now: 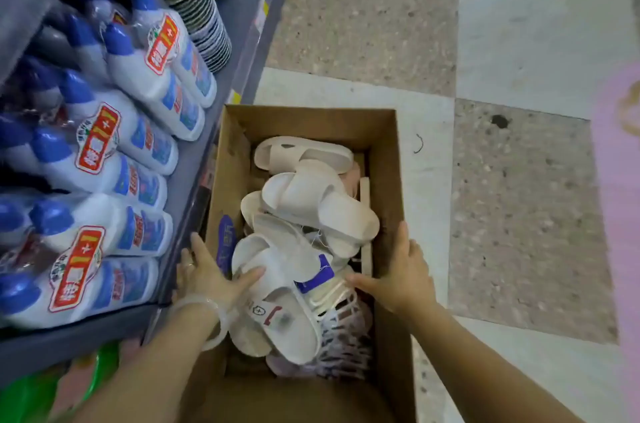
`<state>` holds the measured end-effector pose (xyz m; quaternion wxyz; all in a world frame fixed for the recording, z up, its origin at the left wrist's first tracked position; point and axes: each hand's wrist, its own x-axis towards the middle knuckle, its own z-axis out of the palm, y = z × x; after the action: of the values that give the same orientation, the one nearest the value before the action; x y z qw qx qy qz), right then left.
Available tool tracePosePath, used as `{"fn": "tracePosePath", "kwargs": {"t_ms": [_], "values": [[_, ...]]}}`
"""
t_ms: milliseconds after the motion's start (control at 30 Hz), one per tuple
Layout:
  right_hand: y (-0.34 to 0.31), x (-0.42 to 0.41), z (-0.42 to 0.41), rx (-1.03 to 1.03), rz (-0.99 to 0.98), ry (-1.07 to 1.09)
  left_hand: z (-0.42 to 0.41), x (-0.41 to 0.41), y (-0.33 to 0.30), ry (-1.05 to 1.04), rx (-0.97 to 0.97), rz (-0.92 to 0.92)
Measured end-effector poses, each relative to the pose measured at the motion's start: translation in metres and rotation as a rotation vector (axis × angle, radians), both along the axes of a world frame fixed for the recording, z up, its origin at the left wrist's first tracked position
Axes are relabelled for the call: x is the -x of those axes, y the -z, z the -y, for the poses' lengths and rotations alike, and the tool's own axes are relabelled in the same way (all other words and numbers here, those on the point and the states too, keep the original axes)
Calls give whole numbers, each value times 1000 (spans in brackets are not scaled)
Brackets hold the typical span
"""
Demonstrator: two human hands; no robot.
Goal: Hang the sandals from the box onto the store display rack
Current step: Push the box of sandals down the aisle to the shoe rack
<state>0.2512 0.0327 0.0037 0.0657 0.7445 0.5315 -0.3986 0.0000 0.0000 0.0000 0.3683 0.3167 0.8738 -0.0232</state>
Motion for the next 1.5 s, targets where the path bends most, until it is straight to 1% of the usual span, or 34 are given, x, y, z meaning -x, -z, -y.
{"fn": "tracePosePath", "kwargs": {"t_ms": [67, 133, 267, 333, 433, 500, 667, 833, 933, 1033, 1200, 1267, 1367, 1500], "values": [[27, 0, -9, -37, -21, 110, -8, 7, 24, -81, -58, 39], [49, -6, -19, -63, -13, 170, -15, 17, 45, -98, -68, 42], [82, -16, -16, -181, 112, 29, -12, 31, 71, 163, -31, -161], [92, -23, -13, -206, 151, -14, -13, 36, 80, 188, -35, -209], [94, -25, -13, -244, 188, -22, -14, 37, 83, 203, -64, -242], [91, -27, -12, -283, 167, -4, -15, 36, 78, 203, -92, -227], [56, -36, -24, -286, 173, -15, -21, 32, 46, 209, -136, -212], [-25, -60, -31, -315, 204, -30, -27, 9, -34, 234, -122, -193], [-91, -78, -42, -359, 131, 12, -43, -5, -98, 285, -125, -206], [-170, -100, -58, -404, 74, 39, -64, -24, -172, 336, -151, -228], [-308, -136, -86, -384, 165, 18, -110, -53, -307, 446, -235, -272], [-357, -146, -99, -413, 171, 13, -129, -63, -360, 483, -279, -286], [-419, -162, -121, -524, 158, 64, -155, -74, -432, 472, -379, -299], [-496, -177, -158, -556, 187, 71, -196, -91, -511, 499, -464, -311]]}}
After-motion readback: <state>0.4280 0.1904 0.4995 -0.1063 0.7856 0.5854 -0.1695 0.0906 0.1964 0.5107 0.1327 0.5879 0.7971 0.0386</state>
